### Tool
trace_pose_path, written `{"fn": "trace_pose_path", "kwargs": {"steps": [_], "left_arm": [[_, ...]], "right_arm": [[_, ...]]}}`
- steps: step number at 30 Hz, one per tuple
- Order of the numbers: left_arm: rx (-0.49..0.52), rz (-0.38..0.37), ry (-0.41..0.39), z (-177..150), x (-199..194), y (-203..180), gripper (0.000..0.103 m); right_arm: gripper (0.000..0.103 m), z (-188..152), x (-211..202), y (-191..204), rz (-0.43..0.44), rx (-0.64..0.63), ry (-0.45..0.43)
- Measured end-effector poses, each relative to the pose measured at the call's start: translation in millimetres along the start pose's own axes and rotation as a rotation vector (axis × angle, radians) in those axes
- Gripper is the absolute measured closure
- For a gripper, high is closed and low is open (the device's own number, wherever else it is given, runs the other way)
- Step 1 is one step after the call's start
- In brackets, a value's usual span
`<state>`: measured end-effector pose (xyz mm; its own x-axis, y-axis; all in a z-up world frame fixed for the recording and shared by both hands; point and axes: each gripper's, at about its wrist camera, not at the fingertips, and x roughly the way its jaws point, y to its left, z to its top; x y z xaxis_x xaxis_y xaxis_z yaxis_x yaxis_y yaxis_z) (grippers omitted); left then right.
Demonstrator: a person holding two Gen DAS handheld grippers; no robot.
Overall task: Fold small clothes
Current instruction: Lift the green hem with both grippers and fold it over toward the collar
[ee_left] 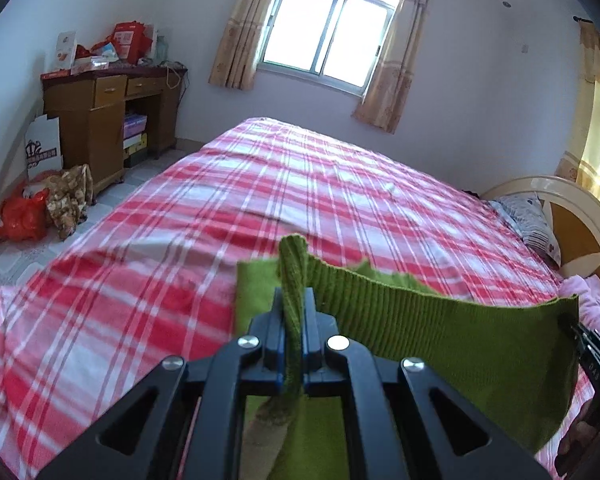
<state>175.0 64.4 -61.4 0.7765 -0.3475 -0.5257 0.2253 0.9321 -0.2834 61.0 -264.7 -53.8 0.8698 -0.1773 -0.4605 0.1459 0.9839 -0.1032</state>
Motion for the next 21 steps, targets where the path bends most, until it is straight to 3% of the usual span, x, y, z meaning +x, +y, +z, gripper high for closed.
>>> {"fn": "trace_pose_path", "kwargs": {"steps": [8,11,14,17,18,21], "left_arm": [[0.011,0.048,0.020,39,85,-12,0.098],[0.032,0.107,0.069,34,125,-14,0.098],[-0.004,0.143,0.197,21,159,-4,0.097],[-0.068,0.142,0.220,20,158,7,0.087],[-0.074,0.148,0.234,18,159,10,0.082],[-0.087,0.164,0.259,17,158,12,0.077]], "right_arm": [[0.093,26,108,-23,-0.051,0.053,0.079],[0.093,15,151,-31,-0.086,0.078,0.147],[0.093,-2,181,-40,-0.095,0.114,0.222],[0.091,-1,185,-44,-0.115,0.125,0.242],[0.089,-1,186,-42,-0.123,0.114,0.248],[0.069,-2,195,-38,-0.188,0.088,0.301]]}}
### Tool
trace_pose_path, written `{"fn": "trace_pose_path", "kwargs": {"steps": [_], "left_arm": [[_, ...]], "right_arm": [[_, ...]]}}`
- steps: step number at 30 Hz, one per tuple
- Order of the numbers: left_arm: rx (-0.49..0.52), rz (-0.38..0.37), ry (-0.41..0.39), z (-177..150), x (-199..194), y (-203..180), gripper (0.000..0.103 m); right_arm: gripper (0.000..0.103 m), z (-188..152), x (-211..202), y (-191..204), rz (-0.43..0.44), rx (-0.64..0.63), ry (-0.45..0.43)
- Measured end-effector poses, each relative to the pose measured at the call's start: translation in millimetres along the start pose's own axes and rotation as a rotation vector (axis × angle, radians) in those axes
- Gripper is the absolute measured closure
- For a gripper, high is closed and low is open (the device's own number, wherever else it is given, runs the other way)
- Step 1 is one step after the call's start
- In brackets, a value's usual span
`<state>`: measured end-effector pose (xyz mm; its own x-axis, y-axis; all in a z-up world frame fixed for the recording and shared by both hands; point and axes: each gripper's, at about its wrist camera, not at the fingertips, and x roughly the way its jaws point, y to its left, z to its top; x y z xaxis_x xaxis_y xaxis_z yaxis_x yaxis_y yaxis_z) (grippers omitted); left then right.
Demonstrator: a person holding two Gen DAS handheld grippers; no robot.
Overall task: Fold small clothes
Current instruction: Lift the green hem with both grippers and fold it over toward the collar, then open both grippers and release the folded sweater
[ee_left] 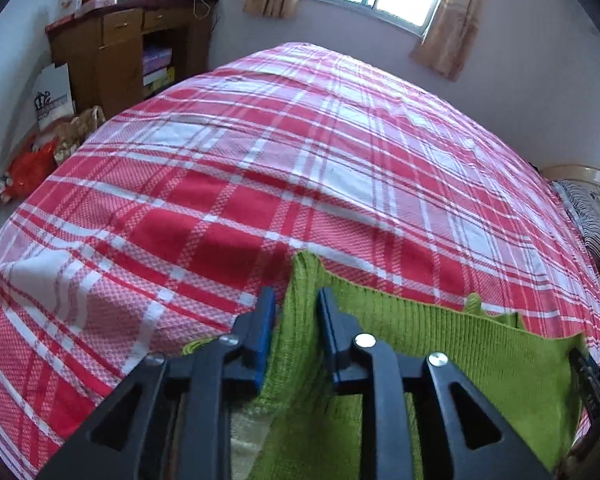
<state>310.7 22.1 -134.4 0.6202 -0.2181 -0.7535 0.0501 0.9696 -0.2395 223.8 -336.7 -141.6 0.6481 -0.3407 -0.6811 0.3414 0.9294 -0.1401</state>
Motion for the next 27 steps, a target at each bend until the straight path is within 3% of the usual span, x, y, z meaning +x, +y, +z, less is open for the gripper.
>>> {"fn": "trace_pose_path", "kwargs": {"steps": [2,3,4,5,7,9,11,14,19,23,27], "left_arm": [[0.008,0.007,-0.003,-2,-7,0,0.072],[0.009,0.010,-0.003,-3,-12,1,0.065],[0.012,0.019,-0.003,-3,-21,1,0.062],[0.018,0.017,-0.012,-2,-31,3,0.058],[0.050,-0.008,-0.052,0,-53,3,0.051],[0.106,0.004,-0.084,-14,-82,3,0.044],[0.171,0.025,-0.102,-36,-103,-2,0.044],[0.202,-0.011,-0.082,-74,-122,-8,0.044],[0.201,0.003,-0.123,-135,-146,-11,0.044],[0.269,0.109,-0.104,-165,-137,-11,0.044],[0.290,0.127,-0.137,-177,-142,-6,0.044]], "right_arm": [[0.059,1,7,-4,-0.003,0.019,0.040],[0.058,2,8,-8,0.039,0.040,0.049],[0.058,2,2,-22,0.134,0.098,0.032],[0.058,0,-13,-39,0.182,0.170,-0.021],[0.058,-10,-57,-71,0.154,0.286,-0.163],[0.058,-24,-97,-84,0.118,0.309,-0.221],[0.058,-38,-117,-76,0.175,0.264,-0.212],[0.058,-68,-135,-41,0.261,0.124,-0.158],[0.059,-128,-146,6,0.259,-0.066,-0.077],[0.058,-160,-143,-5,0.281,-0.047,-0.007],[0.058,-173,-150,-20,0.297,0.015,-0.002]]}}
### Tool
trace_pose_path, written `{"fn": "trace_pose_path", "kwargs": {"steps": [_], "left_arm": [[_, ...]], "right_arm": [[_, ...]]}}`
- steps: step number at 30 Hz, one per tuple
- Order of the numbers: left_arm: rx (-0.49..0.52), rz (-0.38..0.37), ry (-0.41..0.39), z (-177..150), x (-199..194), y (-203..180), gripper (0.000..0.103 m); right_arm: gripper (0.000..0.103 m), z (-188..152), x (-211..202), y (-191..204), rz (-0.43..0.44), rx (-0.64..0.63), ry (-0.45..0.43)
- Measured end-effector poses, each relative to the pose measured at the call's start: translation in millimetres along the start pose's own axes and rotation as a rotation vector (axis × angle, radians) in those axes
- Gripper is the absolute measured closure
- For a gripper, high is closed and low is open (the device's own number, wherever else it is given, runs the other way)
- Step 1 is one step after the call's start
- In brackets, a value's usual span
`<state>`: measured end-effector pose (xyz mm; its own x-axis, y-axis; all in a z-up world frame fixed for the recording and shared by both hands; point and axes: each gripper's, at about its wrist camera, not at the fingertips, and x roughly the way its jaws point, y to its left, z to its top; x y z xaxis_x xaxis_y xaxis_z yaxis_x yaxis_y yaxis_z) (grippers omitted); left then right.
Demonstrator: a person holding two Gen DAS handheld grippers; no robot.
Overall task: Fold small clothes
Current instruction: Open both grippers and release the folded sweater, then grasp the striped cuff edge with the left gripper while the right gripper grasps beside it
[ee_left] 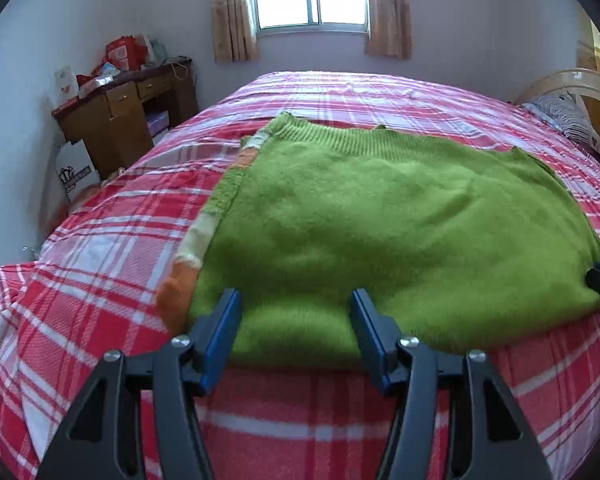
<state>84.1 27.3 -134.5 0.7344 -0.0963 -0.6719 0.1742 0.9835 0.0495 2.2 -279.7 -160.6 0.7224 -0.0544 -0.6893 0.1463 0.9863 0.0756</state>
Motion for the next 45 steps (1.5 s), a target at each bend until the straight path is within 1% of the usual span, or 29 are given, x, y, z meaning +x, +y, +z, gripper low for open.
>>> {"fn": "trace_pose_path", "kwargs": {"steps": [2,4,6,8,9,10,11,12,13,14,15,17,20,23,24,25,28,30,32,34,35,37,38,39,40,41,42,43,45], "left_arm": [[0.000,0.005,-0.003,-1,-5,4,0.043],[-0.012,-0.012,0.001,-4,-14,13,0.040],[-0.043,-0.011,0.002,-16,-26,25,0.021],[-0.102,0.007,-0.019,-24,-33,43,0.017],[-0.132,0.009,-0.028,-26,-35,51,0.016],[-0.173,0.012,-0.037,-25,-36,63,0.016],[-0.205,0.017,-0.043,-22,-36,69,0.016],[-0.232,0.019,-0.047,-18,-33,74,0.016],[-0.258,0.016,-0.051,-14,-31,79,0.016],[-0.285,0.000,-0.057,-6,-27,81,0.016],[-0.301,-0.019,-0.061,-1,-25,82,0.016],[-0.326,-0.061,-0.059,10,-15,79,0.014],[-0.319,-0.082,-0.046,25,2,70,0.013],[-0.276,-0.071,-0.028,34,19,63,0.013],[-0.273,-0.082,-0.016,37,28,62,0.013],[-0.276,-0.095,0.000,37,34,63,0.013],[-0.314,-0.129,0.035,42,51,69,0.013],[-0.352,-0.150,0.033,46,54,74,0.013],[-0.392,-0.190,0.041,52,64,75,0.013],[-0.399,-0.216,0.066,55,73,70,0.014],[-0.384,-0.205,0.068,57,76,64,0.014],[-0.337,-0.202,0.061,58,79,51,0.018],[-0.327,-0.226,0.067,57,81,48,0.021],[-0.335,-0.244,0.066,56,81,47,0.022],[-0.346,-0.263,0.064,55,81,48,0.024],[-0.353,-0.276,0.062,54,80,49,0.028],[-0.364,-0.281,0.059,53,79,52,0.038],[-0.386,-0.287,0.058,51,78,56,0.046],[-0.446,-0.302,0.055,47,76,68,0.073]], "right_arm": [[0.058,0,-3,3,-0.026,-0.020,0.005],[0.058,-5,-10,8,-0.060,-0.065,0.008],[0.058,-8,-16,11,-0.081,-0.090,0.009],[0.058,-9,-21,14,-0.136,-0.113,0.006],[0.058,-7,-27,19,-0.171,-0.122,-0.018],[0.058,-3,-37,28,-0.189,-0.133,-0.075],[0.058,2,-45,38,-0.162,-0.141,-0.123],[0.058,7,-49,46,-0.136,-0.150,-0.146],[0.058,16,-52,63,-0.085,-0.168,-0.173],[0.058,23,-50,74,-0.050,-0.179,-0.184],[0.059,33,-45,90,0.001,-0.187,-0.191],[0.068,46,-33,111,0.048,-0.189,-0.191],[0.068,55,-4,137,0.108,-0.182,-0.148],[0.068,47,25,146,0.119,-0.184,-0.077],[0.068,43,33,146,0.117,-0.185,-0.044],[0.068,37,46,146,0.114,-0.187,0.010],[0.068,42,40,142,0.135,-0.179,0.000],[0.068,52,31,136,0.138,-0.161,-0.048],[0.068,64,28,133,0.137,-0.132,-0.082],[0.068,76,35,133,0.140,-0.106,-0.094],[0.068,80,40,133,0.140,-0.102,-0.091],[0.068,81,58,136,0.159,-0.112,-0.044],[0.068,79,72,141,0.156,-0.124,-0.004],[0.067,72,87,143,0.147,-0.138,0.044],[0.067,72,83,143,0.153,-0.136,0.016],[0.067,73,81,143,0.162,-0.135,0.011],[0.067,73,82,142,0.165,-0.133,0.013],[0.067,73,83,140,0.172,-0.125,0.012],[0.067,74,83,138,0.189,-0.108,0.012]]}}
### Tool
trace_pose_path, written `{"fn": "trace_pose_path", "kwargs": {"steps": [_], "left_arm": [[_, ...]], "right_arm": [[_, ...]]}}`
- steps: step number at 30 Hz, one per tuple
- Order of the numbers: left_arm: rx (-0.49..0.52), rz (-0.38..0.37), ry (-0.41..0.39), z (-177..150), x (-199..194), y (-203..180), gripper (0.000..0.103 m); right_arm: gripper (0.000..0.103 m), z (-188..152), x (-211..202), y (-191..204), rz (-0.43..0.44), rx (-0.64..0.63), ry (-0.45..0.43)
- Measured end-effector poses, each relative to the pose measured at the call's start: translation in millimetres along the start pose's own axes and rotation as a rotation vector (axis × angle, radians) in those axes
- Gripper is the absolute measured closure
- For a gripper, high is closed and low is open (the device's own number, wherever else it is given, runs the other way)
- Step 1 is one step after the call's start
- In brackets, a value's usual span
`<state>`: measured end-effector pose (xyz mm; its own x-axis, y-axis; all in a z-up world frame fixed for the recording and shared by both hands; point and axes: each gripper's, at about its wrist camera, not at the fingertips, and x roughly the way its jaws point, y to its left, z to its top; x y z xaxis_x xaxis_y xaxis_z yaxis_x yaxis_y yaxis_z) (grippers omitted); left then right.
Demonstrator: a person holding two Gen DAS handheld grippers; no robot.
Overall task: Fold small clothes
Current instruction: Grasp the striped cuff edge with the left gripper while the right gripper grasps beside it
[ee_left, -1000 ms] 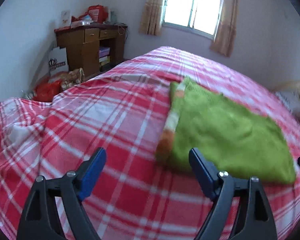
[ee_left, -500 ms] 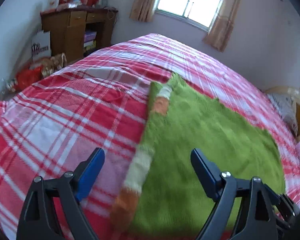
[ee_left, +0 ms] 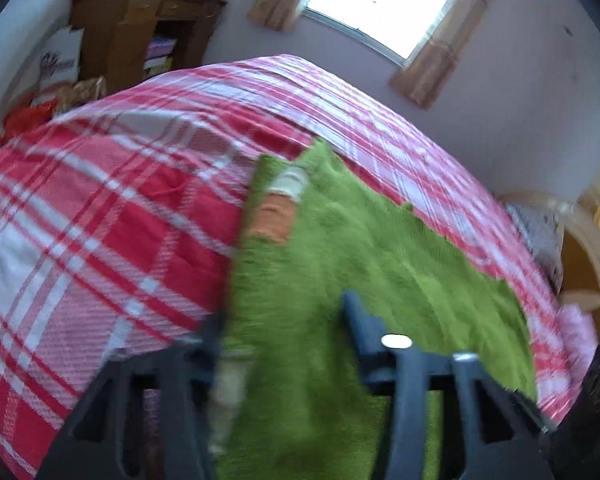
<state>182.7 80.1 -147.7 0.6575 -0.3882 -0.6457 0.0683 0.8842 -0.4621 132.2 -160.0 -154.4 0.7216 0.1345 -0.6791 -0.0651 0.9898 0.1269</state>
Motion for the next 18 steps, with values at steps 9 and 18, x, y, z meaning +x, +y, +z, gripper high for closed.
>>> {"fn": "trace_pose_path", "kwargs": {"steps": [9,18], "left_arm": [[0.062,0.013,-0.077,2,-17,-32,0.086],[0.408,-0.044,-0.075,-26,-16,-132,0.087]], "right_arm": [[0.067,-2,0,-8,0.055,0.050,-0.014],[0.067,-18,-39,-52,0.019,0.291,-0.219]]}}
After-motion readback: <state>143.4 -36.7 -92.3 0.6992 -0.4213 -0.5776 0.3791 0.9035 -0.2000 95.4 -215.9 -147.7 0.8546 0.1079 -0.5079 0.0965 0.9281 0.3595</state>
